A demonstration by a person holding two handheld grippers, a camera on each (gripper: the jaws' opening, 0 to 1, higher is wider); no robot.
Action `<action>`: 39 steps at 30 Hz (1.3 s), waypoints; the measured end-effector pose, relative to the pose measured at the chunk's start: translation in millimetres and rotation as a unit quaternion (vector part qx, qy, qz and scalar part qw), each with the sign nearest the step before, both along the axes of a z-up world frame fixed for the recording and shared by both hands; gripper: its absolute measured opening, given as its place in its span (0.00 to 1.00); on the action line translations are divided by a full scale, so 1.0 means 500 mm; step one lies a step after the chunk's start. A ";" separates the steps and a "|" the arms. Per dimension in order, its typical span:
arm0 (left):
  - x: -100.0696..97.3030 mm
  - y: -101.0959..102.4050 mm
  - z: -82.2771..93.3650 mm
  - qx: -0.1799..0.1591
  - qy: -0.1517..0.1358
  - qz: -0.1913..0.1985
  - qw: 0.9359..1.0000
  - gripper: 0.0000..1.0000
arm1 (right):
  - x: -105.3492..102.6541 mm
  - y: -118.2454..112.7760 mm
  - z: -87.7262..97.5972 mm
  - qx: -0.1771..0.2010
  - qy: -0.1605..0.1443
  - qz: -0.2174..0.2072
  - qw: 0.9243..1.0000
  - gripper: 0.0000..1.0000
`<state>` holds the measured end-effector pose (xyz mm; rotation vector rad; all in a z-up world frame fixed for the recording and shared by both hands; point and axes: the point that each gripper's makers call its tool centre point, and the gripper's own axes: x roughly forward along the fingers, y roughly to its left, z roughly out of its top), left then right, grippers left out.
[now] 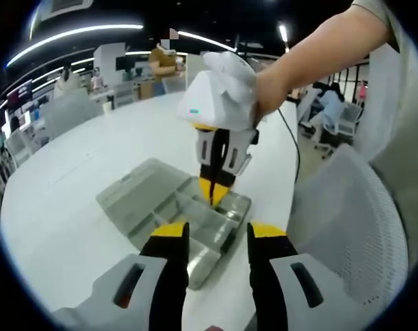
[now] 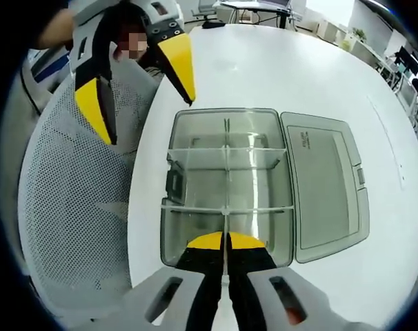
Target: Insert the divider into the dual guide fixture by aligning both edges with the guide slots and pushing it downward to the bottom, including one-sided entry, uneven engagement, binding, and posture correction.
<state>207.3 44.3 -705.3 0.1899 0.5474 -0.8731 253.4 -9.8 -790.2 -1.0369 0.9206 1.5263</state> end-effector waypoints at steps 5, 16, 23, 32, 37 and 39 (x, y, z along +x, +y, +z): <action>-0.001 -0.001 0.002 0.001 0.000 -0.002 1.000 0.32 | -0.001 -0.001 0.008 0.008 0.001 -0.013 1.000 0.00; -0.004 -0.006 0.001 0.003 0.001 -0.007 1.000 0.32 | 0.005 -0.014 0.022 0.025 0.003 -0.033 0.999 0.04; -0.005 -0.009 0.004 0.001 0.002 -0.008 1.000 0.33 | 0.002 -0.023 0.039 0.033 0.003 -0.028 0.999 0.06; -0.006 0.002 0.009 0.003 0.002 -0.007 1.000 0.34 | -0.010 -0.032 0.064 0.057 0.003 -0.042 0.997 0.10; -0.006 0.013 0.016 0.005 0.001 -0.007 1.000 0.35 | -0.018 -0.032 0.080 0.080 0.005 -0.060 0.995 0.14; -0.006 0.018 0.018 0.008 0.000 -0.007 1.000 0.35 | -0.021 -0.034 0.084 0.086 0.005 -0.064 0.994 0.15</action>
